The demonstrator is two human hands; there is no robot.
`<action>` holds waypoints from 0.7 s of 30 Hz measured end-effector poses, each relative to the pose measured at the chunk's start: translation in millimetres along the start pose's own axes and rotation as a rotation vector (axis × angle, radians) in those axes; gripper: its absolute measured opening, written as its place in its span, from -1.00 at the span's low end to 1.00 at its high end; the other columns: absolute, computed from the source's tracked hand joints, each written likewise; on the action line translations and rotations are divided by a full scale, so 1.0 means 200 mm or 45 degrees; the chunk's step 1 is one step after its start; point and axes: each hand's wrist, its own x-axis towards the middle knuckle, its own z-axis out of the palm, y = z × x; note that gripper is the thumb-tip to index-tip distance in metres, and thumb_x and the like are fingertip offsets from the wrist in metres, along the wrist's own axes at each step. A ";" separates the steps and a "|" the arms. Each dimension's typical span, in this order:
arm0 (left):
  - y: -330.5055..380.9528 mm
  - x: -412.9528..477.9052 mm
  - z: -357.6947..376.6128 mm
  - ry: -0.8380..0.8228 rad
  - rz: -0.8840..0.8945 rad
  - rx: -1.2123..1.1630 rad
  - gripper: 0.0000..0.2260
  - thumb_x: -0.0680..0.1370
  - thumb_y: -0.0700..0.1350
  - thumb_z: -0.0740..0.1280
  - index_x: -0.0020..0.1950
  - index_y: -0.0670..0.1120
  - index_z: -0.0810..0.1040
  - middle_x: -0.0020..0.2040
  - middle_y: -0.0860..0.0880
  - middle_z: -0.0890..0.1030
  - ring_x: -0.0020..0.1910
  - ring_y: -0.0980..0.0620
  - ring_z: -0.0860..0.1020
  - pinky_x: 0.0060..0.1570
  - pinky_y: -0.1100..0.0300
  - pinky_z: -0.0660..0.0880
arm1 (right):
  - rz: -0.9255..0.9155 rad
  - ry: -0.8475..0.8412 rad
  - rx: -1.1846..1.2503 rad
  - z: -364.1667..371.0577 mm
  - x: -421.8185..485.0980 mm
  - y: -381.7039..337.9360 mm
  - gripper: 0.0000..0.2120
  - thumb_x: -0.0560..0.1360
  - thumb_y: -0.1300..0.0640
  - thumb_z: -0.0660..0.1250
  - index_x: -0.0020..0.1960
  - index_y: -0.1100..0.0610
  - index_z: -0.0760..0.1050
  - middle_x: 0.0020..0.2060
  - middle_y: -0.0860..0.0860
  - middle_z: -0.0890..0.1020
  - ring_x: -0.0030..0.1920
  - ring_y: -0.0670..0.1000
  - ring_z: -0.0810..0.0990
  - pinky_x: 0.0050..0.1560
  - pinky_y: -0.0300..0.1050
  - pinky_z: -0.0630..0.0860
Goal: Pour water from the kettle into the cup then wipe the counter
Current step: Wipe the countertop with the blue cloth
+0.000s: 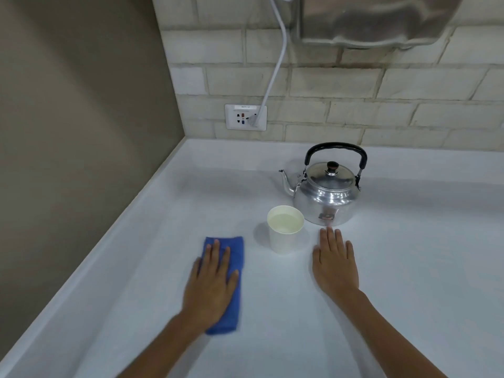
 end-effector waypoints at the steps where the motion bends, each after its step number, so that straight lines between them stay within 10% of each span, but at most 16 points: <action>1: -0.06 0.10 0.00 -0.049 -0.033 -0.037 -0.50 0.61 0.08 -0.08 0.47 -0.14 0.15 0.51 -0.17 0.14 0.48 -0.09 0.18 0.39 0.02 0.24 | -0.004 -0.003 -0.010 0.01 0.00 0.00 -0.50 0.60 0.06 -0.15 0.50 0.18 -0.10 0.53 0.09 -0.02 0.52 0.06 -0.08 0.50 0.06 -0.08; 7: 0.05 0.59 0.05 -0.061 0.002 -0.080 -0.50 0.63 0.01 -0.06 0.50 -0.16 -0.08 0.55 -0.17 -0.10 0.52 -0.14 -0.13 0.48 0.00 -0.14 | -0.012 -0.002 0.003 0.02 0.01 0.00 -0.49 0.60 0.04 -0.16 0.50 0.15 -0.15 0.54 0.06 -0.05 0.52 0.04 -0.10 0.50 0.07 -0.11; 15: -0.06 0.47 0.14 -0.027 0.460 -0.196 -0.54 0.61 0.10 -0.08 0.49 0.09 -0.12 0.50 0.17 -0.15 0.45 0.21 -0.23 0.42 0.28 -0.21 | -0.028 0.005 -0.035 0.05 0.01 0.02 -0.38 0.47 -0.04 -0.41 0.49 0.13 -0.19 0.54 0.05 -0.07 0.52 0.04 -0.12 0.50 0.05 -0.14; 21: -0.09 0.83 0.10 0.011 0.232 -0.069 -0.54 0.63 0.02 -0.05 0.51 -0.05 -0.02 0.55 -0.04 -0.01 0.52 -0.04 -0.04 0.46 0.11 -0.03 | -0.016 0.005 -0.035 0.05 0.01 0.01 -0.31 0.38 -0.06 -0.51 0.48 0.12 -0.25 0.53 0.03 -0.15 0.52 0.03 -0.18 0.49 0.04 -0.18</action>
